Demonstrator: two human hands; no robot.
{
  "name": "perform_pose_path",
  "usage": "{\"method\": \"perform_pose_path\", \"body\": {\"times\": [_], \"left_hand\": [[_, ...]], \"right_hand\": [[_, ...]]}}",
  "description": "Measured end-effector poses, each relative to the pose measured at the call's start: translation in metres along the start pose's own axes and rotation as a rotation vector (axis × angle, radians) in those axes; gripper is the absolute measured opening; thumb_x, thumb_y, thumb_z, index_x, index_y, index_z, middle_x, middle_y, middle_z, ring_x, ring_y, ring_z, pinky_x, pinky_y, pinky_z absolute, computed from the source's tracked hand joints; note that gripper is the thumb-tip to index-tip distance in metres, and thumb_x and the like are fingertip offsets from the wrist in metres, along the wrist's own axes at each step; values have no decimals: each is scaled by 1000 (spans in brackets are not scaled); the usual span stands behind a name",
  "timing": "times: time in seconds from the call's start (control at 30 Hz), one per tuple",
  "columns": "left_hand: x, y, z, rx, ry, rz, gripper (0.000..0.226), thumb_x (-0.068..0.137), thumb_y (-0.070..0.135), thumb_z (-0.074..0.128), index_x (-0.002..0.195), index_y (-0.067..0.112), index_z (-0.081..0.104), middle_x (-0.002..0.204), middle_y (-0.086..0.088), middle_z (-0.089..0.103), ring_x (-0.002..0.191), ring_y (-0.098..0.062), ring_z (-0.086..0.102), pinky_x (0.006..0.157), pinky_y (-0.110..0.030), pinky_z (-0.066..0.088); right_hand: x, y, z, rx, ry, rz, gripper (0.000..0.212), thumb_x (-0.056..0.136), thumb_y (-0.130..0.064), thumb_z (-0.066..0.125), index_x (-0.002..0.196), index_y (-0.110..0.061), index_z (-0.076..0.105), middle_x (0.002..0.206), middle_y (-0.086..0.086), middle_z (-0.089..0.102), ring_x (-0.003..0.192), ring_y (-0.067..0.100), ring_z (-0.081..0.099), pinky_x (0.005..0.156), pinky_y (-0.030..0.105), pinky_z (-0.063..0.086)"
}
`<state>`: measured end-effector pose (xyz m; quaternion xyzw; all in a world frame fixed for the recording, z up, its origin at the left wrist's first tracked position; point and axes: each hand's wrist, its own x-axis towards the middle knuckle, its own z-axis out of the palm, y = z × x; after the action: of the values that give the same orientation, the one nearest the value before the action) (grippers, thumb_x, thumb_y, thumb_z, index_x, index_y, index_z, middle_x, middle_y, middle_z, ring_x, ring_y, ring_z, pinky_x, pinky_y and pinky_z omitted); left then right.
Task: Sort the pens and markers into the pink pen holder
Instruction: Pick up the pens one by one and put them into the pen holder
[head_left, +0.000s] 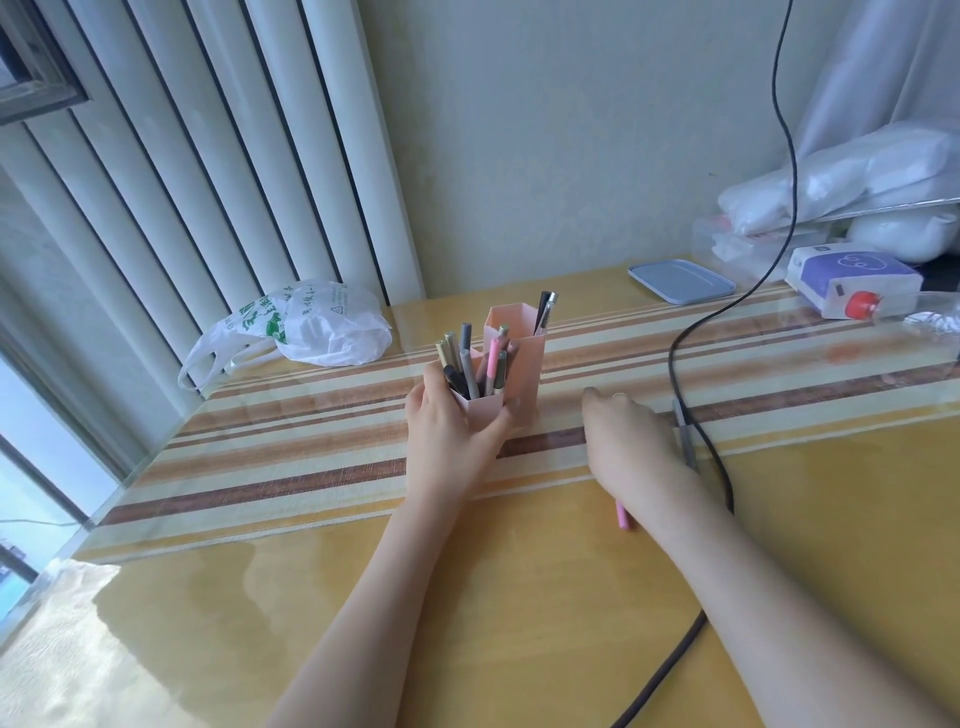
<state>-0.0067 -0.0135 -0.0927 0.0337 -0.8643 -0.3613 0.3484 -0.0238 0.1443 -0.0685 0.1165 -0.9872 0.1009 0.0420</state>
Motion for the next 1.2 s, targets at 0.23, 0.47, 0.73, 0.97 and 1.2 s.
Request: {"method": "perform_pose_path", "body": {"times": [0.23, 0.47, 0.73, 0.97, 1.2], "left_hand": [[1, -2, 1, -13, 2, -26, 43, 77, 34, 70, 94, 14, 37, 78, 14, 40, 100, -27, 41, 75, -34, 35], [2, -3, 2, -20, 3, -62, 45, 77, 32, 72, 92, 13, 35, 78, 15, 39, 98, -27, 41, 69, -32, 30], [1, -3, 3, 6, -1, -49, 48, 77, 39, 70, 98, 9, 40, 81, 5, 44, 102, -28, 42, 77, -37, 38], [-2, 7, 0, 30, -35, 90, 66, 71, 53, 51, 112, 2, 46, 84, 25, 38, 101, -5, 39, 87, -34, 33], [-1, 8, 2, 98, -63, 188, 81, 71, 58, 40, 130, 2, 44, 97, 50, 23, 117, -23, 37, 103, -39, 29]], "right_hand": [[7, -9, 1, 535, 285, -51, 43, 85, -12, 58, 126, -15, 49, 76, 4, 59, 69, 23, 58, 59, 33, 50], [-9, -21, -19, 1329, 768, -246, 62, 80, 3, 57, 133, -22, 37, 74, 7, 57, 51, 27, 61, 42, 31, 52], [-16, -29, -19, 1336, 972, -413, 50, 86, 8, 56, 121, -25, 39, 88, -11, 61, 75, 19, 63, 44, 43, 51], [-14, -35, -2, 841, 965, -684, 43, 90, -1, 54, 125, -20, 38, 96, 12, 64, 79, 24, 68, 61, 33, 57], [-11, -34, -1, 802, 933, -595, 38, 89, -6, 56, 123, -20, 45, 96, 7, 69, 73, 22, 66, 55, 27, 51]]}}
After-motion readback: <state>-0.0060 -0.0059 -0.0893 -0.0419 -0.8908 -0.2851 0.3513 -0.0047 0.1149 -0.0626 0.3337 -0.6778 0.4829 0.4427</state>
